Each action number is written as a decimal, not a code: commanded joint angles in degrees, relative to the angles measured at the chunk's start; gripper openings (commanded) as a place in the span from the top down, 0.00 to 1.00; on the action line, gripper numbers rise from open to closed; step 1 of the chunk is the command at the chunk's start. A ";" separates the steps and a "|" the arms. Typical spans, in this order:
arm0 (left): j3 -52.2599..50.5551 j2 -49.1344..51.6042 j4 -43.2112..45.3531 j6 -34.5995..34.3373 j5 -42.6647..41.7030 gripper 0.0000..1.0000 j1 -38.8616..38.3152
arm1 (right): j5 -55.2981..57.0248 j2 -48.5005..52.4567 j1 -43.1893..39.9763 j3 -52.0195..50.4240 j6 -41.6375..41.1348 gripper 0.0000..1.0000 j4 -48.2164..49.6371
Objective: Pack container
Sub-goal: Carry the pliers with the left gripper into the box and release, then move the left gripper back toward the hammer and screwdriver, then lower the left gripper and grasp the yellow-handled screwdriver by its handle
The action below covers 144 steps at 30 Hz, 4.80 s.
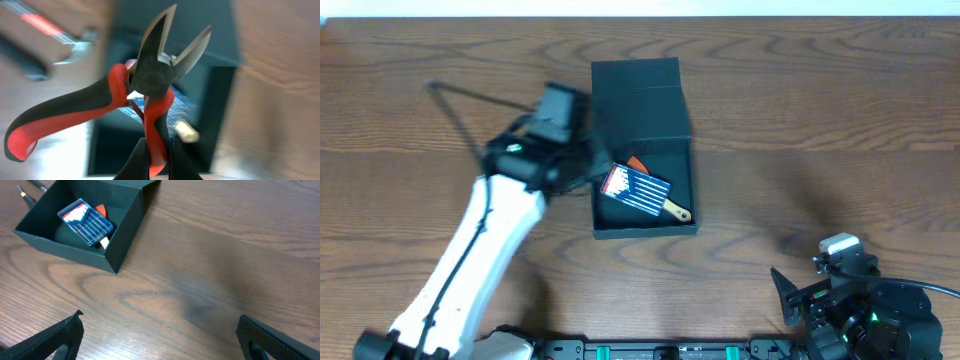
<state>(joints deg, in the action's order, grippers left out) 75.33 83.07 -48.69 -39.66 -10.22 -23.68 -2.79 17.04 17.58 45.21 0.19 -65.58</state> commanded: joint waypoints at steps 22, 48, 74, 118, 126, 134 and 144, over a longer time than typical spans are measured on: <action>2.16 20.24 11.28 -62.79 3.50 0.94 -12.41 | 0.22 -0.17 -0.42 -0.07 -0.98 0.01 0.00; 2.14 24.74 8.70 -76.15 7.91 0.83 -12.24 | 0.22 -0.17 -0.42 -0.07 -0.98 0.01 0.00; 2.16 -3.98 5.11 -22.58 19.69 0.09 5.84 | 0.22 -0.17 -0.42 -0.07 -0.98 0.01 0.00; 1.99 29.51 -8.63 -26.62 -1.86 0.01 27.82 | 0.22 -0.17 -0.42 -0.07 -0.98 0.01 0.00; 1.60 31.98 -6.88 -26.60 -2.27 0.00 27.85 | 0.22 -0.17 -0.42 -0.07 -0.98 0.01 0.00; 1.60 34.14 -5.79 -26.60 -2.64 0.07 27.85 | 0.22 -0.17 -0.42 -0.07 -1.01 0.01 0.00; 1.60 36.11 -5.79 -26.62 -2.71 0.48 27.85 | 0.22 -0.17 -0.42 -0.07 -0.98 0.01 0.00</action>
<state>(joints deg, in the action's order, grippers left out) 77.19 116.92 -53.98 -66.11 -14.02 4.23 -2.79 17.04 17.58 45.19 0.19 -65.58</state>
